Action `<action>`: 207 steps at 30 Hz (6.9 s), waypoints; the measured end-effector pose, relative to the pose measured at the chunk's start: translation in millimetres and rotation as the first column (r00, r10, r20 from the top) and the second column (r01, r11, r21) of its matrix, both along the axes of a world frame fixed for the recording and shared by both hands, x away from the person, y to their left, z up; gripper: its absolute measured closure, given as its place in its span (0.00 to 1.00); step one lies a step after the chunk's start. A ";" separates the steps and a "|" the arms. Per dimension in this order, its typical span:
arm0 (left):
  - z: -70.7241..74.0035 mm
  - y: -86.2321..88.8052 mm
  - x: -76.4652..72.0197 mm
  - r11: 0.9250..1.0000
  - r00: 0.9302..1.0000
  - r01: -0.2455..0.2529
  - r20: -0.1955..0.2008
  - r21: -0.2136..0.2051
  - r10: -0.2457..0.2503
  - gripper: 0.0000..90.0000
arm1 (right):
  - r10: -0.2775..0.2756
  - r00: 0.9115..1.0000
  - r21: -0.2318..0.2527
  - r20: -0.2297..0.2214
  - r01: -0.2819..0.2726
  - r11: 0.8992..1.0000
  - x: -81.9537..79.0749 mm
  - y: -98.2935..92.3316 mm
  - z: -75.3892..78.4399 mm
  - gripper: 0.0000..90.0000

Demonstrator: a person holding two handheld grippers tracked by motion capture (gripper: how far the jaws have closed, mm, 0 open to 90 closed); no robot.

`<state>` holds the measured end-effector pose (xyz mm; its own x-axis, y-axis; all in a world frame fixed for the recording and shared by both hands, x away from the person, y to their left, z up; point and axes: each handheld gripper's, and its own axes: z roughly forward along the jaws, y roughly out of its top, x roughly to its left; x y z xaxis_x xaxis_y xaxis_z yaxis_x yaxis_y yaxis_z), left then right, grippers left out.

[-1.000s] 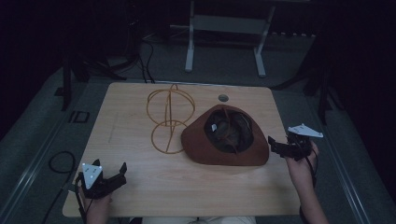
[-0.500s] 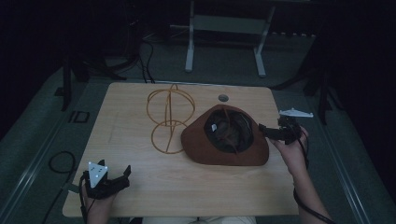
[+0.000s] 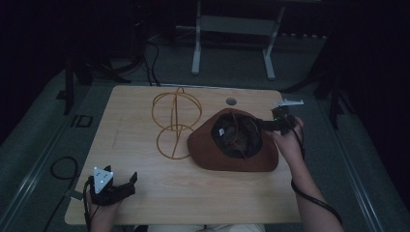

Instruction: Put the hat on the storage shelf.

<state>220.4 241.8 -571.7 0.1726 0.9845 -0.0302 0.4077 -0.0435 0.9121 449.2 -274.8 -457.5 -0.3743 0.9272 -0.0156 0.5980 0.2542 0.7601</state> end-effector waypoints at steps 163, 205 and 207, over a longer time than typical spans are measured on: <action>154.8 -265.0 131.2 0.744 0.751 0.660 -0.070 0.103 -0.657 0.19 | 0.068 0.944 0.261 0.324 -0.158 0.952 -148.7 -9.1 69.4 0.94; 190.0 -276.5 124.1 0.831 0.832 0.508 0.123 0.226 -0.541 0.96 | 0.157 0.931 0.195 0.330 -0.230 0.954 -173.8 -13.6 59.7 0.56; 191.1 -276.1 123.9 0.830 0.828 0.513 0.127 0.219 -0.546 0.96 | 0.199 0.936 0.176 0.290 -0.257 0.950 -178.4 -16.4 58.2 0.52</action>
